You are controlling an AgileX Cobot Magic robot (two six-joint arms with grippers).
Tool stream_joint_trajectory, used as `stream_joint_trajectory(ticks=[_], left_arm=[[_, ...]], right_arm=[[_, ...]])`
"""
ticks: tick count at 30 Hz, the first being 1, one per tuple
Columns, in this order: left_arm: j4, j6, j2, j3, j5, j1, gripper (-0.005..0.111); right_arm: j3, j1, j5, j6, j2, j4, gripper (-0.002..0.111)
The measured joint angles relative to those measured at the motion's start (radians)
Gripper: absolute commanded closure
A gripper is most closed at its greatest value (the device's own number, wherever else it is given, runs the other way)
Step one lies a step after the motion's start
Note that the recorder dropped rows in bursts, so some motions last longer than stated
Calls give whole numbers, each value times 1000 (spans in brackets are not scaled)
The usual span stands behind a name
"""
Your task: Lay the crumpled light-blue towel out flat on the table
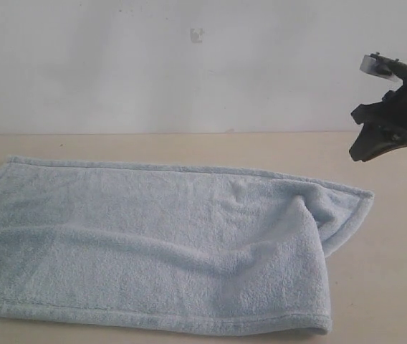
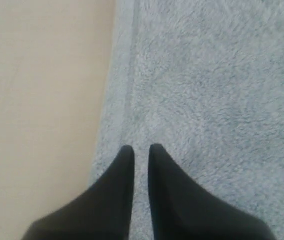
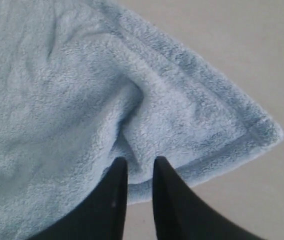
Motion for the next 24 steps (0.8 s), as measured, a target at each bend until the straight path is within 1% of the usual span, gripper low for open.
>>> stream_joint_trajectory(ticks=[3, 10, 11, 12, 14, 15, 17, 18, 20, 22, 24], left_arm=[[-25, -2, -21, 0, 0, -20, 96], [-72, -4, -58, 0, 19, -56, 96], [-82, -4, -58, 0, 23, -62, 96], [-87, -4, -58, 0, 25, -67, 96], [-97, -6, -58, 0, 29, -79, 96], [-100, -6, -58, 0, 29, -86, 96], [-103, -6, -58, 0, 34, -101, 96], [-103, -6, -58, 0, 39, -110, 96], [-103, -6, -62, 0, 50, -128, 96], [-106, -6, -75, 0, 58, -148, 96], [-106, -6, -93, 0, 60, -167, 96]], right_arm=[[91, 14, -34, -41, -74, 22, 89], [371, 88, -168, -87, -298, 28, 88], [417, 103, -179, -89, -333, 28, 86], [456, 119, -187, -92, -360, 25, 81], [562, 154, -216, -92, -417, 9, 68], [605, 168, -233, -92, -439, 2, 57], [712, 205, -295, -92, -469, -12, 45], [762, 220, -333, -92, -476, -18, 43], [845, 258, -420, -92, -493, -26, 43], [900, 295, -493, -81, -500, -27, 43], [923, 326, -527, -65, -504, -27, 43]])
